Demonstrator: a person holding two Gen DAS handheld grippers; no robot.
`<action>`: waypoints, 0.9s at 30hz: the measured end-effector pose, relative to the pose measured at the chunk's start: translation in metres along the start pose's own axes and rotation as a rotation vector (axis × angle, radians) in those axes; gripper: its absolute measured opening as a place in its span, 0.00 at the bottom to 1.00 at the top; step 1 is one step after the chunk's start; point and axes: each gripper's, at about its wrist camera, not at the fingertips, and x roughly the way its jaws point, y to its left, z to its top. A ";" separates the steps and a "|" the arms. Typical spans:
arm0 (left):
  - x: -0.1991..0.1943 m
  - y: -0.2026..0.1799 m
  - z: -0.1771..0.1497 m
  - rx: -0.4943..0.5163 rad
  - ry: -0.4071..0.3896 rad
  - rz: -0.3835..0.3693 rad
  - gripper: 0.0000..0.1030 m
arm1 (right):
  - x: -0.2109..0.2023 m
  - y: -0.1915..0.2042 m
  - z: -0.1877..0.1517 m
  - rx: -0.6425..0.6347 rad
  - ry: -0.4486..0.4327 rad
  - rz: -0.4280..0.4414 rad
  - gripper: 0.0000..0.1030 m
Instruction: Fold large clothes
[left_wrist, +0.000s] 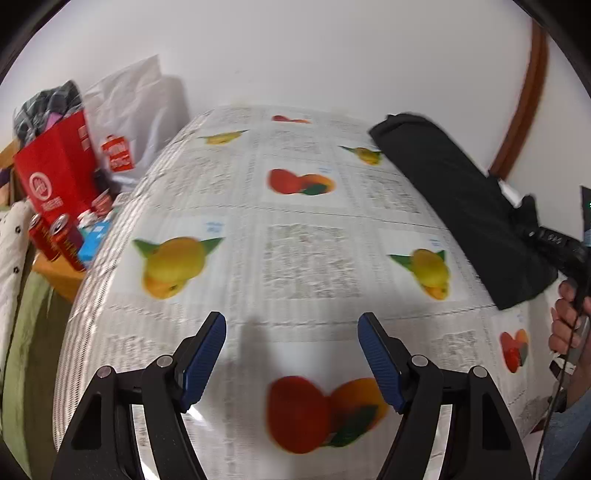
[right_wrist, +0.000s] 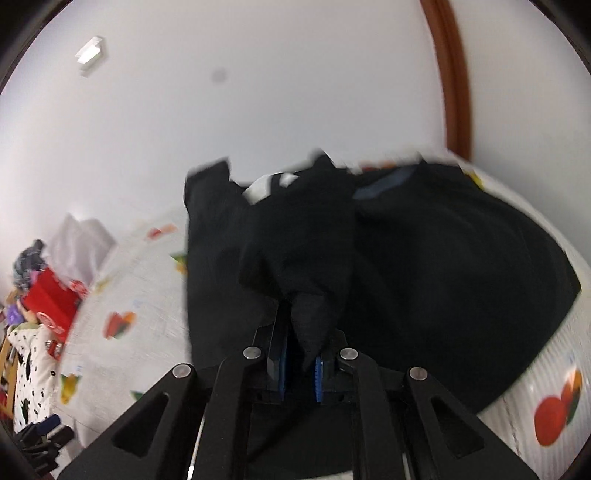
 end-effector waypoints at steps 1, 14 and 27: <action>0.000 -0.005 0.001 0.009 -0.002 0.000 0.70 | 0.002 -0.006 -0.004 0.009 0.020 -0.009 0.17; 0.011 -0.102 0.016 0.121 0.013 -0.133 0.70 | -0.047 -0.082 -0.012 -0.149 -0.016 -0.123 0.31; 0.049 -0.198 0.009 0.173 0.084 -0.279 0.58 | -0.026 -0.167 -0.006 -0.108 0.062 -0.190 0.31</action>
